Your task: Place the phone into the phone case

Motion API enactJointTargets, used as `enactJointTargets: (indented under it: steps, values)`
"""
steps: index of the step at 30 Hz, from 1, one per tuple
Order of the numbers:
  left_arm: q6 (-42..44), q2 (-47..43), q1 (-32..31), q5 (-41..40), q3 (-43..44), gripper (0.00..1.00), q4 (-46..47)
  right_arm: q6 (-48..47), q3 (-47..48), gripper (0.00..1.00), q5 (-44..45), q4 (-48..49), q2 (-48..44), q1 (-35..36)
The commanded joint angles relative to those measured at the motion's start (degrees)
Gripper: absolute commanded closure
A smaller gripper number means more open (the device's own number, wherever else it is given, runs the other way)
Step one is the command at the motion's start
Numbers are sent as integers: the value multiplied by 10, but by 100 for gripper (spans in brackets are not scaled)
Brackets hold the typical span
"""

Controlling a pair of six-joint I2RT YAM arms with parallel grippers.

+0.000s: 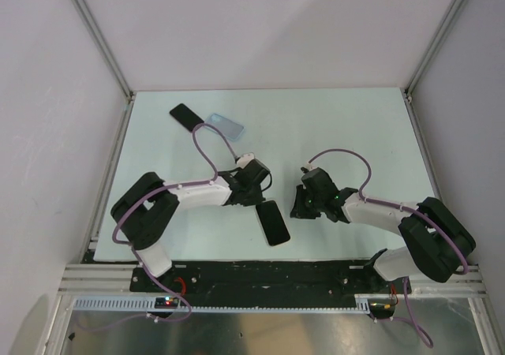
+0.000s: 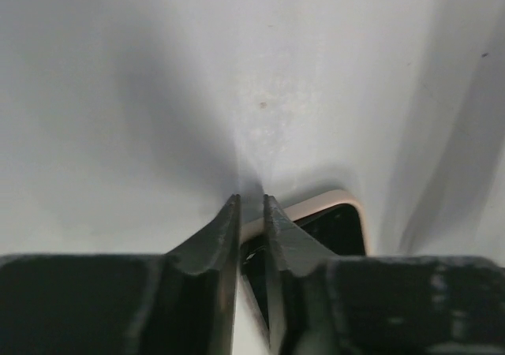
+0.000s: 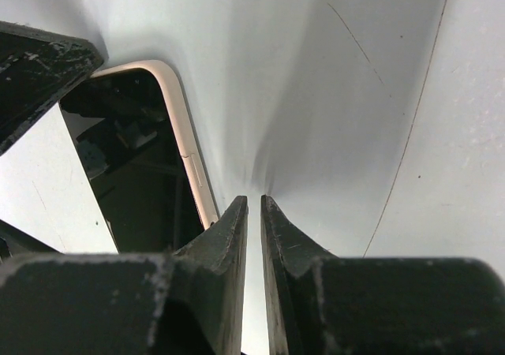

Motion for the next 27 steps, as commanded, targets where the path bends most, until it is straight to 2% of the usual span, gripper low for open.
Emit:
enactJointTargets:
  steps: [1,3,6,14,27]
  values:
    - [49,-56,27,-16,15,72,-71,-4,18,83,10,3,-1,-5]
    - [63,-77,35,-26,25,63,-89,-5,18,83,12,-1,-4,-7]
    - [67,-94,35,-13,24,58,-100,-6,18,83,13,-3,-7,-9]
    - [41,-88,-7,28,21,60,-101,-7,18,83,8,0,-2,-10]
    - [32,-54,-13,48,30,67,-101,-5,17,83,9,-1,-2,-7]
